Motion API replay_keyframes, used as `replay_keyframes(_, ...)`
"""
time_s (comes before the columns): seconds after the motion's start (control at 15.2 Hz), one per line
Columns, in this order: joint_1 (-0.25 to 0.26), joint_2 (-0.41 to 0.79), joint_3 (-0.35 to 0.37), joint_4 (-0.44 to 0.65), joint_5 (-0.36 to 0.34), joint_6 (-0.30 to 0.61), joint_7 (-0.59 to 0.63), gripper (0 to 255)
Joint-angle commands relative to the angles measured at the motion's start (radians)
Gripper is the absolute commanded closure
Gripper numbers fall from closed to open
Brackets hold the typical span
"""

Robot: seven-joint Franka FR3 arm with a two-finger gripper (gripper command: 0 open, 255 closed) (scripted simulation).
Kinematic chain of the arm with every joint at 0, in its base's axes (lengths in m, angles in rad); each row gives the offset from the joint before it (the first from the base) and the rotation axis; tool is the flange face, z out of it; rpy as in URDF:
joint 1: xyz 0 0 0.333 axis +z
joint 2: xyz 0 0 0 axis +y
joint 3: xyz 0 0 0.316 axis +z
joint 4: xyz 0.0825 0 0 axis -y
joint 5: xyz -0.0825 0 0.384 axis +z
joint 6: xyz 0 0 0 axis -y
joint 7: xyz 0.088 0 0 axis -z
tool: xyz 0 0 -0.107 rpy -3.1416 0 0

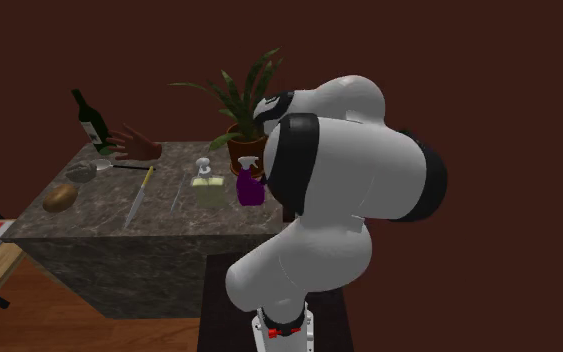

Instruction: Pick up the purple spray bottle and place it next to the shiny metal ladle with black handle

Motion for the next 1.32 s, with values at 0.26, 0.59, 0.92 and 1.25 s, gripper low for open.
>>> replay_keyframes(0.26,0.256,0.224,-0.200,0.080,0.263,0.070,-0.492,0)
replay_keyframes(0.59,0.305,0.290,-0.211,0.068,0.360,0.116,-0.556,0)
replay_keyframes(0.92,0.321,0.313,-0.214,0.066,0.395,0.128,-0.579,0)
replay_keyframes(1.25,0.321,0.313,-0.214,0.066,0.396,0.128,-0.579,255)
